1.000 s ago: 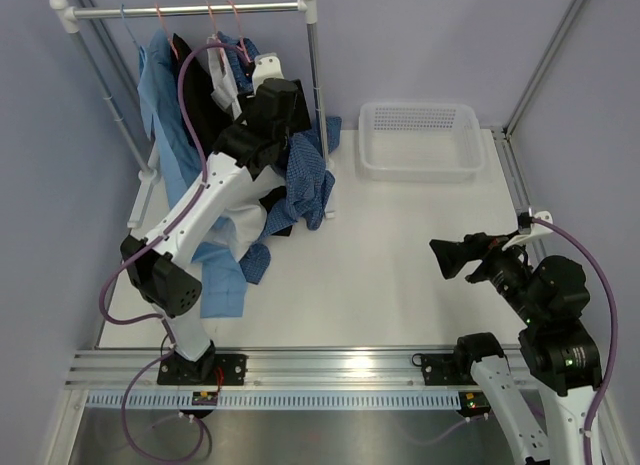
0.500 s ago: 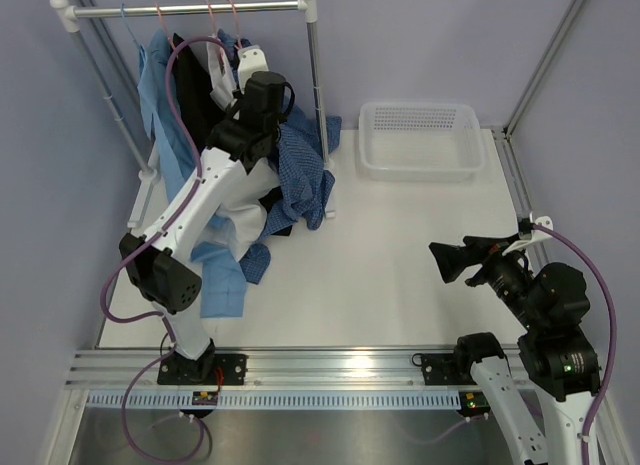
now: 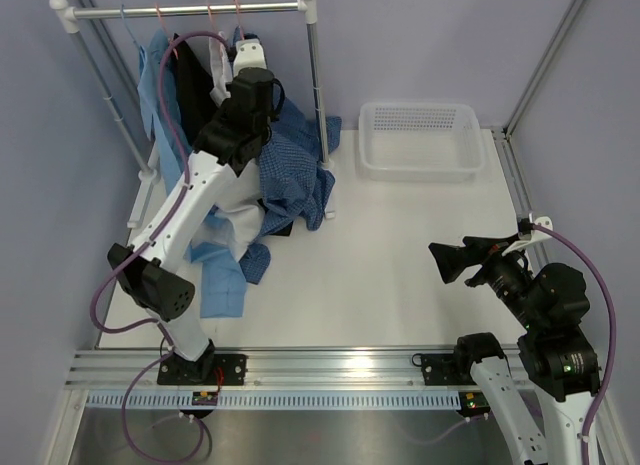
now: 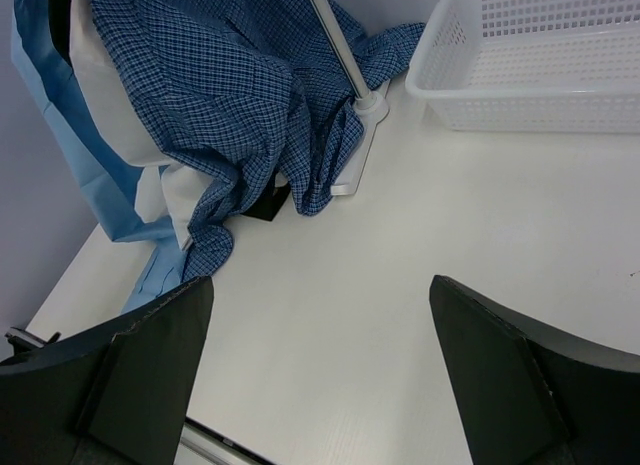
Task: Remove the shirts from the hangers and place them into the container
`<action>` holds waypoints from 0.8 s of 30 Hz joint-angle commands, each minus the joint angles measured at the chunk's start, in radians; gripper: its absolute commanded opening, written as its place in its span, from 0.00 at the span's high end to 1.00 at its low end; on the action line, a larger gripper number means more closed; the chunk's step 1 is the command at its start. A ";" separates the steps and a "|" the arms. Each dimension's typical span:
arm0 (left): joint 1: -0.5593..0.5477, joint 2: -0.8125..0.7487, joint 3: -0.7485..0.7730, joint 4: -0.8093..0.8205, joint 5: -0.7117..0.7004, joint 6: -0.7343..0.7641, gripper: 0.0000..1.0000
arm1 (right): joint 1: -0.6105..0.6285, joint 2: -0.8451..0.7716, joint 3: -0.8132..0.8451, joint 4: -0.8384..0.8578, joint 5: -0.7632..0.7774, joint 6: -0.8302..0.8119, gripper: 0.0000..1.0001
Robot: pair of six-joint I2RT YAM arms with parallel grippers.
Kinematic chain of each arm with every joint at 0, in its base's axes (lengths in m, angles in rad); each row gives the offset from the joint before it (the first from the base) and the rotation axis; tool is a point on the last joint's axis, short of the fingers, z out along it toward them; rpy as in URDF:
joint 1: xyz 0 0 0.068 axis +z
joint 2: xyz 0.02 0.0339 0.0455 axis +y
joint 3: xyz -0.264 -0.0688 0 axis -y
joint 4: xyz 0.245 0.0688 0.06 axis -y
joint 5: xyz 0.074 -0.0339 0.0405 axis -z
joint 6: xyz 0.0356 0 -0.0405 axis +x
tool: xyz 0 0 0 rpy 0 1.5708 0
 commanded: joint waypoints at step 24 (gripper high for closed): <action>-0.069 -0.609 -0.340 -0.002 0.373 0.080 1.00 | 0.007 0.030 0.030 -0.038 -0.059 -0.039 0.00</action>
